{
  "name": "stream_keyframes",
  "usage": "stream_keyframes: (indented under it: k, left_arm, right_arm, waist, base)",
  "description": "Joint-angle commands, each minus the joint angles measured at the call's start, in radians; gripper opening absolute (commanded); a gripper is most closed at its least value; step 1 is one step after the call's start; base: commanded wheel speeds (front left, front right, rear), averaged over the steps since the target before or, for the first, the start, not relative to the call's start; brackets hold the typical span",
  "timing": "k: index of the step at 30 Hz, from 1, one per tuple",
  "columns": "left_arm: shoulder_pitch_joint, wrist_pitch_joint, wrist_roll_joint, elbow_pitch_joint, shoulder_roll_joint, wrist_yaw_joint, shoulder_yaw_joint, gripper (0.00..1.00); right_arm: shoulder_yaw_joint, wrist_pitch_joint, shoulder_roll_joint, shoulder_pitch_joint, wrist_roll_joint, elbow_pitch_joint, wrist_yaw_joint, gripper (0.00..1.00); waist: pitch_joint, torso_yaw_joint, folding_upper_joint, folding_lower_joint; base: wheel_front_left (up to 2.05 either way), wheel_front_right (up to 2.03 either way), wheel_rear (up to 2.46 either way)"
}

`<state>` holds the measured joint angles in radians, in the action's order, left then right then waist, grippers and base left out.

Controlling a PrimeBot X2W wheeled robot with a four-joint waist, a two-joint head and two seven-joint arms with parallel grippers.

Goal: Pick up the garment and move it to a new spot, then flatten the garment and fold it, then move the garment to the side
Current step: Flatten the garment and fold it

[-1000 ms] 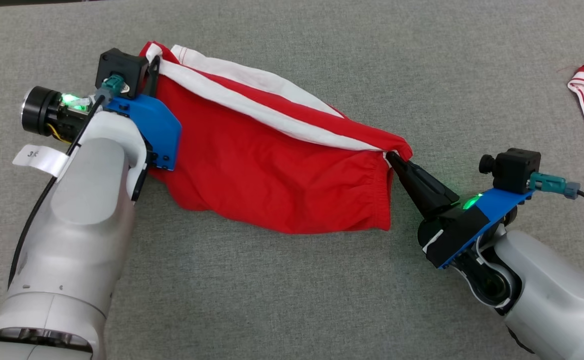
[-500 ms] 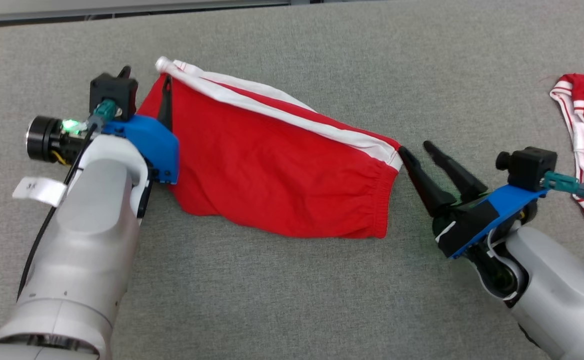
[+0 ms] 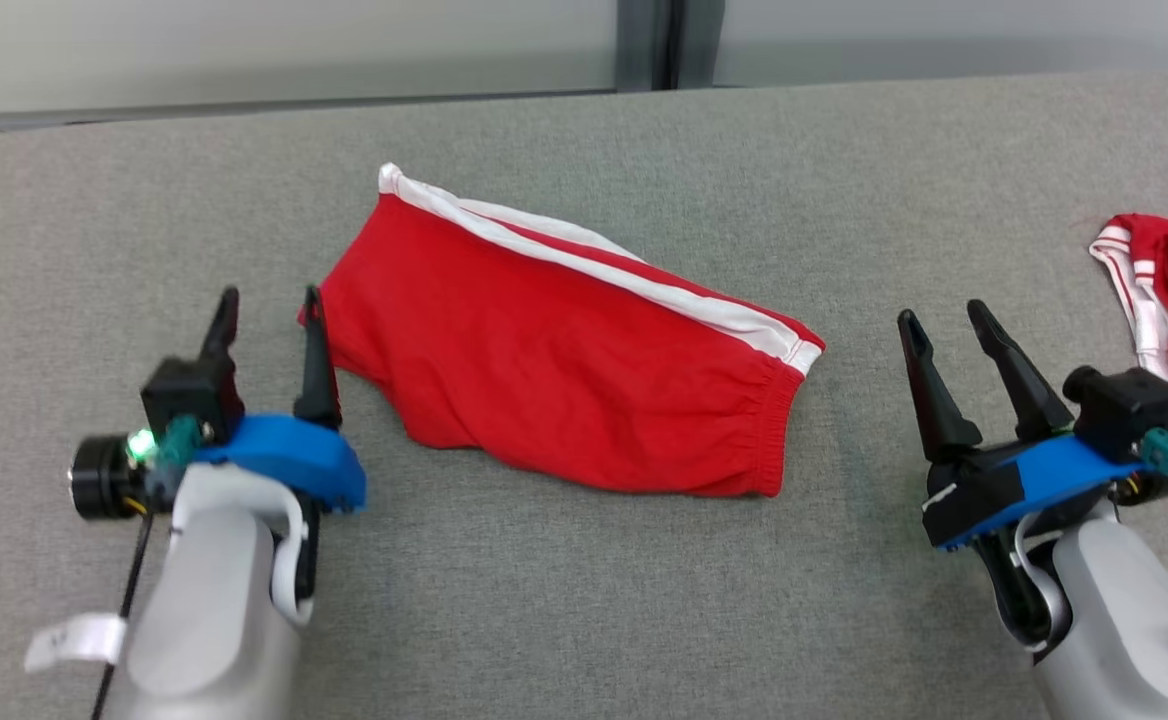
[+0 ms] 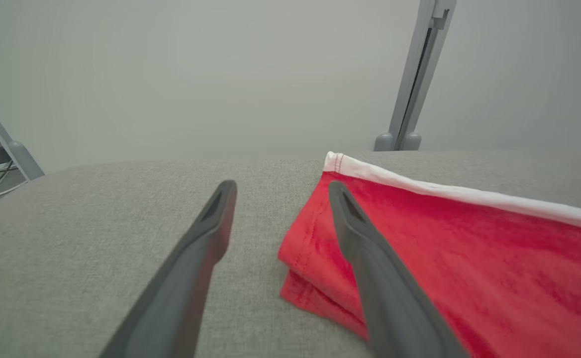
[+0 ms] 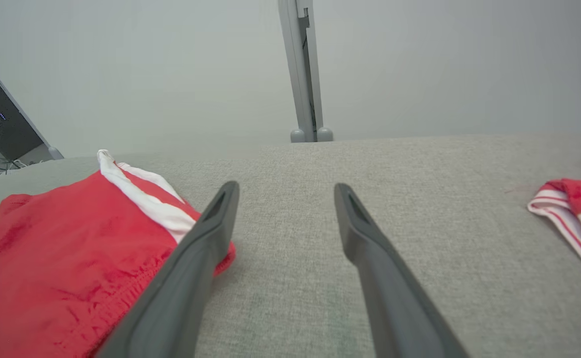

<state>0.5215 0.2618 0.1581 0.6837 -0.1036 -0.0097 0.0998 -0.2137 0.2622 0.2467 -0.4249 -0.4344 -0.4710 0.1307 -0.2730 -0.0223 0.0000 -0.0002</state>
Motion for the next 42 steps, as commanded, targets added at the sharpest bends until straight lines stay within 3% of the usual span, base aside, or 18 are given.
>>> stream_keyframes:
  k: [1, 6, 16, 24, 34, 42]
  left_arm:
    - [-0.041, 0.004, -0.002, -0.042, 0.007, -0.008, -0.011, 1.0]
    - [-0.185, 0.004, -0.006, -0.16, 0.035, -0.033, -0.029, 1.0]
    - [-0.384, 0.004, 0.045, -0.228, 0.053, -0.058, -0.036, 1.0]
    - [-0.511, 0.004, 0.119, -0.275, 0.053, -0.039, -0.005, 1.0]
    - [-0.509, 0.004, 0.126, -0.267, 0.053, -0.026, 0.002, 1.0]
    - [-0.353, 0.004, 0.119, -0.207, 0.053, -0.041, -0.009, 1.0]
  right_arm:
    - [0.031, 0.003, -0.019, 0.031, 0.033, 0.008, 0.0, 1.0]
    - [0.126, 0.003, -0.085, 0.112, 0.15, 0.023, 0.0, 1.0]
    - [0.238, 0.003, -0.167, 0.236, 0.278, 0.022, 0.0, 1.0]
    - [0.278, 0.003, -0.194, 0.319, 0.315, 0.02, 0.0, 1.0]
    - [0.243, 0.003, -0.195, 0.32, 0.299, 0.038, 0.0, 1.0]
    - [0.222, 0.003, -0.195, 0.265, 0.309, 0.084, 0.0, 1.0]
  waist:
    - [0.014, 0.002, 0.0, 0.0002]
    - [0.071, 0.014, 0.0, 0.0002]
    - [0.163, 0.018, 0.0, 0.0002]
    - [0.231, 0.013, 0.0, 0.0002]
    - [0.233, 0.005, 0.0, 0.0002]
    - [0.135, 0.002, 0.0, 0.0002]
  base:
    - [0.0, 0.0, 0.0]
    - [0.0, 0.0, 0.0]
    - [0.0, 0.0, 0.0]
    - [0.0, 0.0, 0.0]
    - [0.0, 0.0, 0.0]
    - [0.0, 0.0, 0.0]
